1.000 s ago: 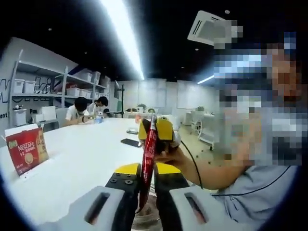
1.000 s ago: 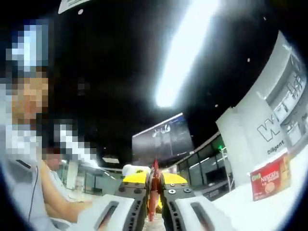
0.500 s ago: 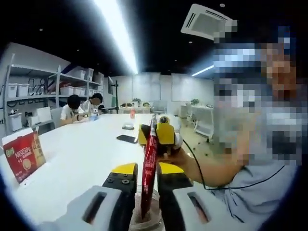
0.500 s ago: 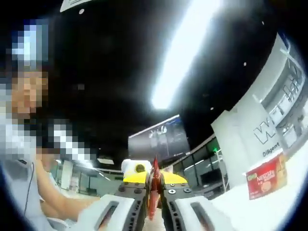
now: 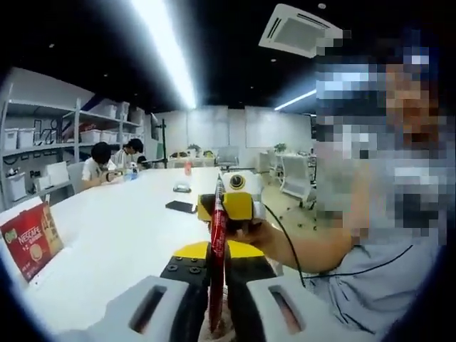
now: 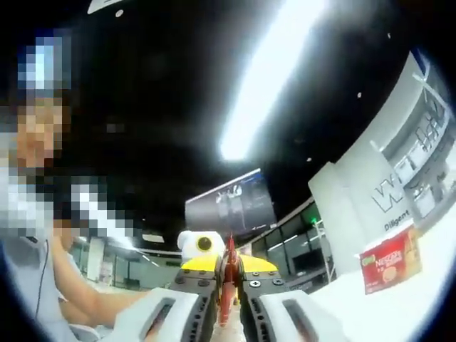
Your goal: Tear open the coffee pouch, take out the coffee, and pour the coffee from the pouch into the cup
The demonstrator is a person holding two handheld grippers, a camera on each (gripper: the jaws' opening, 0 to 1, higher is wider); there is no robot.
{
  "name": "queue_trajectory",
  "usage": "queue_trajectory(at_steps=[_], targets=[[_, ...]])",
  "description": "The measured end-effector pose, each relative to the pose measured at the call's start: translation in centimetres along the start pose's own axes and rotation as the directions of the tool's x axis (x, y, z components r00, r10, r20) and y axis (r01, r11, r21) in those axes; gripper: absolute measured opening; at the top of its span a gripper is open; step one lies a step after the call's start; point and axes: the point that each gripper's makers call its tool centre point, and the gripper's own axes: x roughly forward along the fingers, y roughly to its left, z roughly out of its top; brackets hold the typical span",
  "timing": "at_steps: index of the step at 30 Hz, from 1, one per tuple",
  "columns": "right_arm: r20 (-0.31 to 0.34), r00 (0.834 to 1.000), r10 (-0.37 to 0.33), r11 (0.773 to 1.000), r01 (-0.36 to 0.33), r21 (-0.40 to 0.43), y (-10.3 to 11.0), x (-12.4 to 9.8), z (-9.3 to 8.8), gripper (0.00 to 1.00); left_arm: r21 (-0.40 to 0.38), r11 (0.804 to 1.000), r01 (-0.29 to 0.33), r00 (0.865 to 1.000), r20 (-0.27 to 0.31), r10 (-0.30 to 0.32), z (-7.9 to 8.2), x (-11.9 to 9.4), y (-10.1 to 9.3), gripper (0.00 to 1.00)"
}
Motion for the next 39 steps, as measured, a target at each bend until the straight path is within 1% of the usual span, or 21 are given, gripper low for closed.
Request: queue_trajectory(at_steps=[3, 4, 6, 9, 11, 13, 14, 15, 16, 19, 21, 22, 24, 25, 27, 31, 35, 36, 39], targets=[[0.006, 1.000, 0.003, 1.000, -0.003, -0.009, 0.0, -0.3, 0.0, 0.13, 0.020, 1.000, 0.000, 1.000, -0.020, 0.000, -0.1, 0.1, -0.2, 0.09], [0.006, 1.000, 0.003, 1.000, -0.003, -0.016, 0.0, -0.4, -0.1, 0.15, 0.029, 1.000, 0.002, 0.999, -0.046, -0.001, -0.3, 0.3, -0.3, 0.09], [0.007, 1.000, 0.014, 0.999, -0.014, -0.032, 0.5, -0.6, -0.3, 0.18, 0.036, 0.999, 0.003, 0.998, -0.063, -0.001, -0.3, 0.3, -0.3, 0.08], [0.007, 1.000, 0.011, 0.999, -0.011, -0.041, 0.2, -0.8, -0.3, 0.19, 0.038, 0.999, 0.002, 0.997, -0.073, 0.001, -0.4, 0.2, -0.3, 0.08], [0.014, 1.000, 0.007, 1.000, -0.007, -0.029, 0.0, -1.0, -0.3, 0.18, 0.039, 0.999, -0.005, 0.997, -0.072, 0.008, -0.4, 0.0, -0.2, 0.08], [0.021, 1.000, 0.005, 1.000, -0.005, -0.019, 0.0, -1.1, -0.5, 0.16, 0.036, 0.999, -0.009, 0.998, -0.059, 0.011, -0.3, -0.1, -0.3, 0.08], [0.013, 1.000, -0.009, 1.000, 0.009, -0.015, -0.2, -1.2, -0.6, 0.12, 0.036, 0.999, -0.015, 0.999, -0.047, 0.016, -0.2, -0.4, -0.3, 0.08], [0.012, 1.000, -0.015, 1.000, 0.015, -0.007, -0.4, -1.1, -0.6, 0.11, 0.036, 0.999, -0.012, 0.999, -0.042, 0.014, -0.1, -0.4, -0.4, 0.08], [0.004, 1.000, -0.021, 1.000, 0.021, 0.018, -0.5, -1.1, -0.7, 0.10, 0.037, 0.999, -0.017, 0.999, -0.041, 0.019, -0.2, -0.4, -0.4, 0.09], [0.010, 1.000, -0.027, 1.000, 0.027, 0.005, -0.1, -1.1, -0.4, 0.10, 0.041, 0.999, -0.025, 1.000, -0.008, 0.025, 0.0, -0.3, -0.6, 0.12], [0.011, 0.999, -0.031, 1.000, 0.031, -0.004, 0.3, -0.9, -0.1, 0.10, 0.026, 0.999, -0.023, 1.000, 0.014, 0.022, 0.3, -0.4, -0.7, 0.13], [0.008, 0.999, -0.031, 0.999, 0.031, -0.006, 0.4, -0.8, -0.1, 0.10, 0.021, 1.000, -0.021, 1.000, 0.016, 0.021, 0.3, -0.5, -0.6, 0.14], [-0.009, 0.999, -0.035, 0.999, 0.034, -0.039, 1.0, -0.4, 0.1, 0.10, 0.013, 1.000, -0.021, 1.000, 0.018, 0.021, 0.3, -0.8, -0.2, 0.15], [-0.046, 0.998, -0.043, 0.997, 0.040, -0.065, 1.0, -0.1, -0.1, 0.10, 0.016, 1.000, -0.022, 1.000, 0.016, 0.022, 0.1, -0.9, -0.2, 0.16], [-0.083, 0.995, -0.050, 0.996, 0.043, -0.083, 1.2, 0.5, -0.1, 0.10, 0.018, 1.000, -0.023, 1.000, 0.014, 0.023, -0.1, -1.1, -0.2, 0.16], [-0.109, 0.992, -0.066, 0.994, 0.057, -0.090, 1.5, 0.9, -0.3, 0.10, 0.019, 0.999, -0.030, 0.999, 0.032, 0.029, -0.2, -1.3, -0.3, 0.15], [-0.119, 0.990, -0.075, 0.992, 0.062, -0.109, 1.7, 1.0, 0.0, 0.10, 0.022, 0.999, -0.027, 0.999, 0.038, 0.026, -0.3, -1.5, -0.4, 0.16], [-0.118, 0.990, -0.073, 0.992, 0.060, -0.107, 1.8, 1.0, 0.2, 0.10, 0.022, 1.000, -0.014, 0.999, 0.043, 0.013, -0.3, -1.5, -0.6, 0.16], [-0.113, 0.991, -0.073, 0.993, 0.061, -0.106, 1.9, 1.0, 0.5, 0.10, 0.011, 1.000, -0.002, 0.998, 0.070, 0.001, 0.1, -1.6, -0.5, 0.15]])
